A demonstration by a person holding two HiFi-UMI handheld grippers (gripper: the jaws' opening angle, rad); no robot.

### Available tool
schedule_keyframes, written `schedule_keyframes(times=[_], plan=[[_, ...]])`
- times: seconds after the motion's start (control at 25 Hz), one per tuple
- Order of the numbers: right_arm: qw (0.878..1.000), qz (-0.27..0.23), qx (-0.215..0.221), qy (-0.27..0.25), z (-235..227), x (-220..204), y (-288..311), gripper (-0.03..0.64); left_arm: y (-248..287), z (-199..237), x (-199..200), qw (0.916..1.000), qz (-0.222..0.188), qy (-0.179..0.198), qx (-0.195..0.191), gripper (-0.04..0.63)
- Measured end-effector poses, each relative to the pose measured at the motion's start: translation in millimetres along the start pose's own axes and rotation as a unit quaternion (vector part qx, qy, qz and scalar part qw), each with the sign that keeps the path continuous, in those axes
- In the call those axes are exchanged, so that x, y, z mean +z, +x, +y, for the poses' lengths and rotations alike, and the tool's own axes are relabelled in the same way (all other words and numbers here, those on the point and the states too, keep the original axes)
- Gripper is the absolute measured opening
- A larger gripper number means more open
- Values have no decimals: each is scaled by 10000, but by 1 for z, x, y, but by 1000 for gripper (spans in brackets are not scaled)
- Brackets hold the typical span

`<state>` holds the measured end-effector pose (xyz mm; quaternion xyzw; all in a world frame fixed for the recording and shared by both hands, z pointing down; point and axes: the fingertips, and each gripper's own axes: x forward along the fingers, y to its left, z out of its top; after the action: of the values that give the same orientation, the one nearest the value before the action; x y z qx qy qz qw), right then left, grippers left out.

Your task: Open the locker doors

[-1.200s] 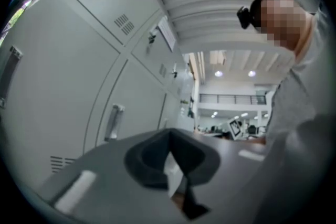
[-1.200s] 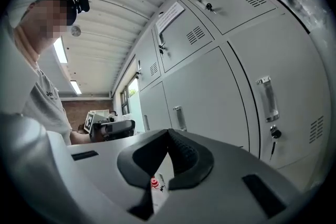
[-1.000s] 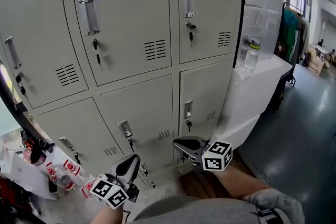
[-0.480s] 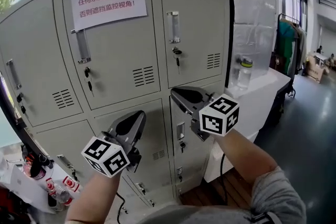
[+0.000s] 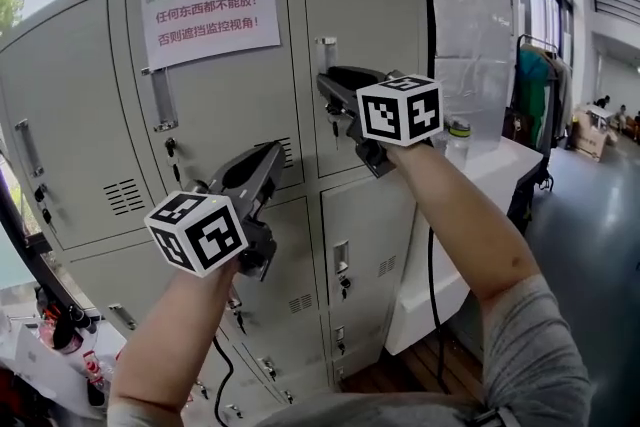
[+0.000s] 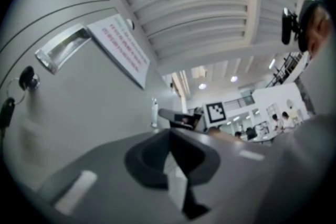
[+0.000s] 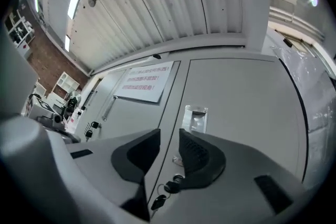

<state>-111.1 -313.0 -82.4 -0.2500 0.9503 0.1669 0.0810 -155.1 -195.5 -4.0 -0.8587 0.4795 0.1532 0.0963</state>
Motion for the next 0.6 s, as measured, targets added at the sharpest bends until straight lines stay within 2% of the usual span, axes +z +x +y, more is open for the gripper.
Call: schedule_keyframes(times=[0.04,0.28,0.6], plan=[[10000,86,-34,26,-4,-2,6,95,-1,-1,1,10000,4,-6,1,5],[9991,342,-135,187,-16,-13,25,145,-9,-6,-1,9999,77,69,14,5],[9975,201,339,581,-8,-16,30,152,-21,-9,2,9999,63,137,67,5]])
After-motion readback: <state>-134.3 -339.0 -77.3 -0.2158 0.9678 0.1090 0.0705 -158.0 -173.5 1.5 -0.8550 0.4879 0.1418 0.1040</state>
